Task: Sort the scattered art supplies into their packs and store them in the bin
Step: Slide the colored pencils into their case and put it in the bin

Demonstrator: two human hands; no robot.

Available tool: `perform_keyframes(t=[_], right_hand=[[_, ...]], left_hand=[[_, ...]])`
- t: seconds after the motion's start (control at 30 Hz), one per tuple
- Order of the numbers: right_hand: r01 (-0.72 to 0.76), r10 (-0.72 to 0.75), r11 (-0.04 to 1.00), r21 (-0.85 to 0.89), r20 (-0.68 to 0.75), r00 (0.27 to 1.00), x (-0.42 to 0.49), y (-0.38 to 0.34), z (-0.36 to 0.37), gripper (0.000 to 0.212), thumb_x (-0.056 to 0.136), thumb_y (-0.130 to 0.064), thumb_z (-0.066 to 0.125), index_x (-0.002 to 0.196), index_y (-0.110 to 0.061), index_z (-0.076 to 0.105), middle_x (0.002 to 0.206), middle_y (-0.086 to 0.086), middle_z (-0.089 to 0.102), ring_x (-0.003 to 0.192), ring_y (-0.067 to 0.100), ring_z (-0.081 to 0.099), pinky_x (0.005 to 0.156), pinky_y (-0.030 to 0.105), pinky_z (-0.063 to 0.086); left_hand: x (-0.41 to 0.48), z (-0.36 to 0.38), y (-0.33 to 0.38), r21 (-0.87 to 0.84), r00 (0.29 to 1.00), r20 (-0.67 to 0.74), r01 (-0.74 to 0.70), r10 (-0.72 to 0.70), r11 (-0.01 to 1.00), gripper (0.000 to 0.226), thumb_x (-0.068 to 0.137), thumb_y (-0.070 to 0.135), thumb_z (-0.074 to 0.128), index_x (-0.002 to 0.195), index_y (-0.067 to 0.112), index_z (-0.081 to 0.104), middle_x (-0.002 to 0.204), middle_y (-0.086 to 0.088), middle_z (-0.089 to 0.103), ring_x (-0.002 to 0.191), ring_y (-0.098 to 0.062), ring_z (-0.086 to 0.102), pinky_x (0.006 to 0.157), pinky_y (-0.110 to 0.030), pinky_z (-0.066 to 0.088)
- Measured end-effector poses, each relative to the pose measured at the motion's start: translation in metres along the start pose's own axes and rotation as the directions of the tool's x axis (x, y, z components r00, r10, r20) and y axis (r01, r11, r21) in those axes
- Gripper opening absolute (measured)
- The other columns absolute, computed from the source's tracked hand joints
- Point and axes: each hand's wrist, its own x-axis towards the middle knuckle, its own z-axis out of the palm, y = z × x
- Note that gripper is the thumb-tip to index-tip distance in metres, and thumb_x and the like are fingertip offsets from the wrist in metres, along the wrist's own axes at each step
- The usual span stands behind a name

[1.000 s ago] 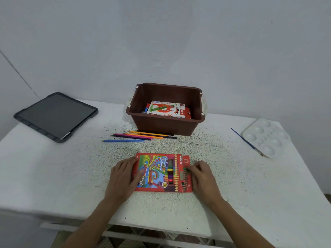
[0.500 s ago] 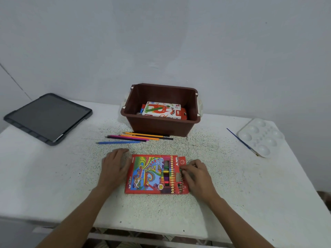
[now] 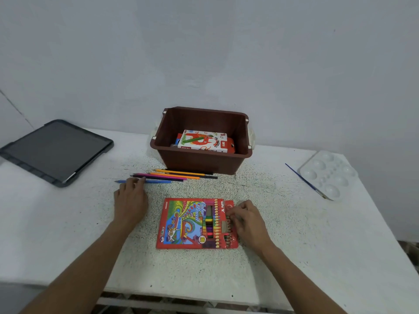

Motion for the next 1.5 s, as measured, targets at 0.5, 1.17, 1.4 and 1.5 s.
perform_keyframes(t=[0.5, 1.17, 1.4, 1.5], right_hand=[[-0.132, 0.136, 0.981, 0.141, -0.021, 0.990, -0.008, -0.001, -0.006, 0.026, 0.100, -0.023, 0.051, 0.124, -0.022, 0.060, 0.112, -0.008, 0.053, 0.097, 0.000, 0.055, 0.079, 0.019, 0.049], [0.148, -0.167, 0.980, -0.130, -0.145, 0.975, -0.009, -0.038, -0.006, 0.036, 0.096, -0.036, 0.041, 0.111, -0.015, 0.067, 0.094, -0.001, 0.059, 0.083, 0.015, 0.053, 0.067, 0.025, 0.040], [-0.078, -0.021, 0.927, -0.368, -0.258, 0.966, -0.018, 0.017, -0.044, 0.015, 0.087, -0.005, 0.067, 0.099, -0.011, 0.073, 0.079, 0.004, 0.057, 0.063, 0.023, 0.051, 0.051, 0.032, 0.041], [-0.149, 0.014, 0.853, -0.500, -0.264, 0.965, -0.023, 0.042, -0.068, 0.021, 0.080, 0.004, 0.069, 0.095, -0.009, 0.073, 0.079, 0.010, 0.056, 0.057, 0.031, 0.049, 0.049, 0.032, 0.040]], left_hand=[[-0.002, -0.018, 0.005, 0.107, 0.957, -0.086, -0.268, 0.277, 0.958, 0.028, 0.079, 0.013, 0.079, 0.105, 0.014, 0.068, 0.101, -0.012, 0.068, 0.090, -0.032, 0.064, 0.078, -0.048, 0.051], [-0.071, -0.054, 0.112, -0.946, 0.938, 0.289, 0.250, 0.194, 0.205, 0.012, 0.090, 0.008, 0.068, 0.101, 0.003, 0.064, 0.096, -0.009, 0.074, 0.088, -0.011, 0.071, 0.072, -0.015, 0.052], [-0.064, -0.017, 0.054, -0.640, 0.989, 0.043, -0.083, 0.143, 0.764, 0.032, 0.091, 0.038, 0.067, 0.115, 0.018, 0.060, 0.117, 0.001, 0.063, 0.103, -0.012, 0.062, 0.086, -0.031, 0.054], [-0.070, -0.002, 0.023, -0.451, 0.987, 0.000, -0.144, 0.161, 0.881, 0.056, 0.088, 0.059, 0.046, 0.122, 0.017, 0.058, 0.129, -0.008, 0.059, 0.115, -0.025, 0.058, 0.094, -0.047, 0.050]])
